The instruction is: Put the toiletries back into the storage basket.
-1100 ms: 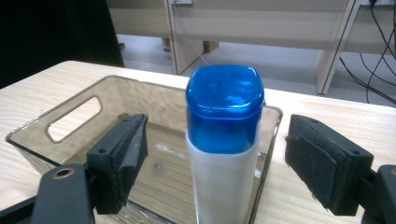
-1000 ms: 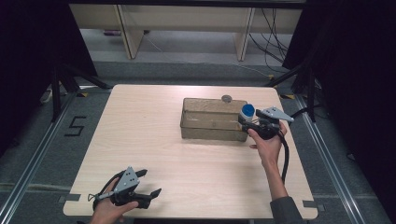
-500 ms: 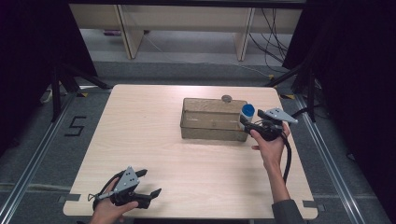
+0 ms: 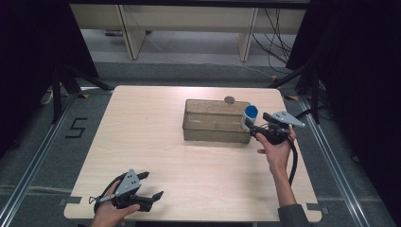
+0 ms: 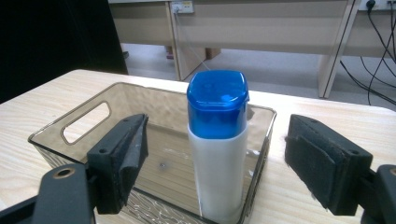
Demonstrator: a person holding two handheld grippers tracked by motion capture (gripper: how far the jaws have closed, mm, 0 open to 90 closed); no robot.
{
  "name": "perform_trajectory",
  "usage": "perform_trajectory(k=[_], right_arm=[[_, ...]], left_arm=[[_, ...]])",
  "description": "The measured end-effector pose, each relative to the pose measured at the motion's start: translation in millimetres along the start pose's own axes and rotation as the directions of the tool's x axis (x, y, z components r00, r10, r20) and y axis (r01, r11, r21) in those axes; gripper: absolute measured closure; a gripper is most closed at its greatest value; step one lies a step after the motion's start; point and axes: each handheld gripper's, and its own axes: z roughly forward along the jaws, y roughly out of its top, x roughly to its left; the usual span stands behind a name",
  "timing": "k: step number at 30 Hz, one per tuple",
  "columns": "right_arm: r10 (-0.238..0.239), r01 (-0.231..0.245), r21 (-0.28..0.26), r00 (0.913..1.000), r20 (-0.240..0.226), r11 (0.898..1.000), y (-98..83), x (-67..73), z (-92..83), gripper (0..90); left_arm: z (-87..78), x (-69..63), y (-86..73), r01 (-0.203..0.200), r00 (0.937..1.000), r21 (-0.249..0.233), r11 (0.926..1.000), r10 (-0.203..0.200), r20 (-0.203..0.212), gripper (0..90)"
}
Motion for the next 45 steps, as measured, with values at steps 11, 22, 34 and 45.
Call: perform_trajectory(k=[11, 22, 34, 45], right_arm=[[0.034, -0.034, 0.008, 0.9994, 0.002, 0.999, -2.5, 1.3, -6.0, 21.8], [0.008, -0.008, 0.011, 1.0, 0.0, 1.0, -4.2, 0.6, -13.0, 21.2], [0.021, -0.02, 0.015, 0.9996, -0.018, 1.0, -6.8, 2.8, -20.2, 21.3], [0.031, -0.031, 0.01, 0.999, -0.032, 0.999, -10.3, 6.8, -25.0, 21.3]], left_arm=[[-1.6, -0.1, 0.4, -0.003, 1.0, -0.007, 1.0, 0.003, -0.009, 14.7], [-2.5, 0.2, 0.8, 0.0, 1.0, -0.015, 0.9999, 0.0, -0.009, 14.7], [-2.2, 0.3, 0.3, 0.004, 1.0, -0.016, 0.9999, -0.004, -0.009, 14.7], [-3.2, 1.0, 0.6, 0.0, 0.9999, -0.007, 1.0, -0.001, -0.014, 14.7]])
